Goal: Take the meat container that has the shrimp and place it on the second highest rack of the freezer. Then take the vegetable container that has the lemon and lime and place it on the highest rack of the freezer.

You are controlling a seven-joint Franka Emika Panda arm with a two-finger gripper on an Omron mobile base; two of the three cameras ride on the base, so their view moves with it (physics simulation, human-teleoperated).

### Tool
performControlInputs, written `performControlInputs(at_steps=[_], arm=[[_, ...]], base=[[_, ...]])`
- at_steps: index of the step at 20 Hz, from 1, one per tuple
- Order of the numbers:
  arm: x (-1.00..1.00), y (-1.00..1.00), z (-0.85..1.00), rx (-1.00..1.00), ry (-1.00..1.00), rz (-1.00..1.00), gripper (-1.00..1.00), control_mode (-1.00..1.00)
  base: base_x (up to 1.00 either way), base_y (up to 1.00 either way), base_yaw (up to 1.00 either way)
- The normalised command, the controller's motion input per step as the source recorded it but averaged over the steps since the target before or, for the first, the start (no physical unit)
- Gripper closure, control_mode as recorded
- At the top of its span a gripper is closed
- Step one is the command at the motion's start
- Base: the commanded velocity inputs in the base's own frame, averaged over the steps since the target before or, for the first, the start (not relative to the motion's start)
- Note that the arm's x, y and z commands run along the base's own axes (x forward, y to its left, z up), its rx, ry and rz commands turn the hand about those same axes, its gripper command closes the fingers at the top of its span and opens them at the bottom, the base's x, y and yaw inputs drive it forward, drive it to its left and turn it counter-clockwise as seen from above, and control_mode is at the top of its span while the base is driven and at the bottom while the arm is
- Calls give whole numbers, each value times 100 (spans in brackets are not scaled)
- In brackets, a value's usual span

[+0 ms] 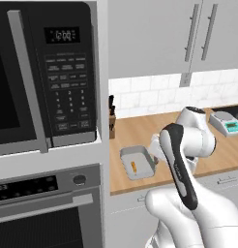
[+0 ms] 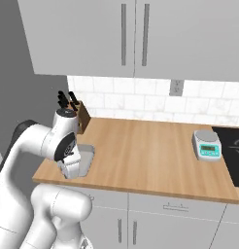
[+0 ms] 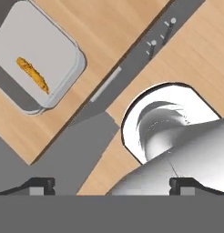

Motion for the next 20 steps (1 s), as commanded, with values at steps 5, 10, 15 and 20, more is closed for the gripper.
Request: performControlInputs(at_steps=[5, 10, 15, 20], arm=[[66, 14, -25, 0, 0, -15, -100, -100], [63, 8, -52, -1, 14, -11, -100, -100], [51, 0, -42, -1, 12, -9, -100, -100], [45, 0, -42, -3, 5, -9, -100, -100]], base=[[0, 0, 0], [0, 0, 0], [0, 0, 0], [0, 0, 0]])
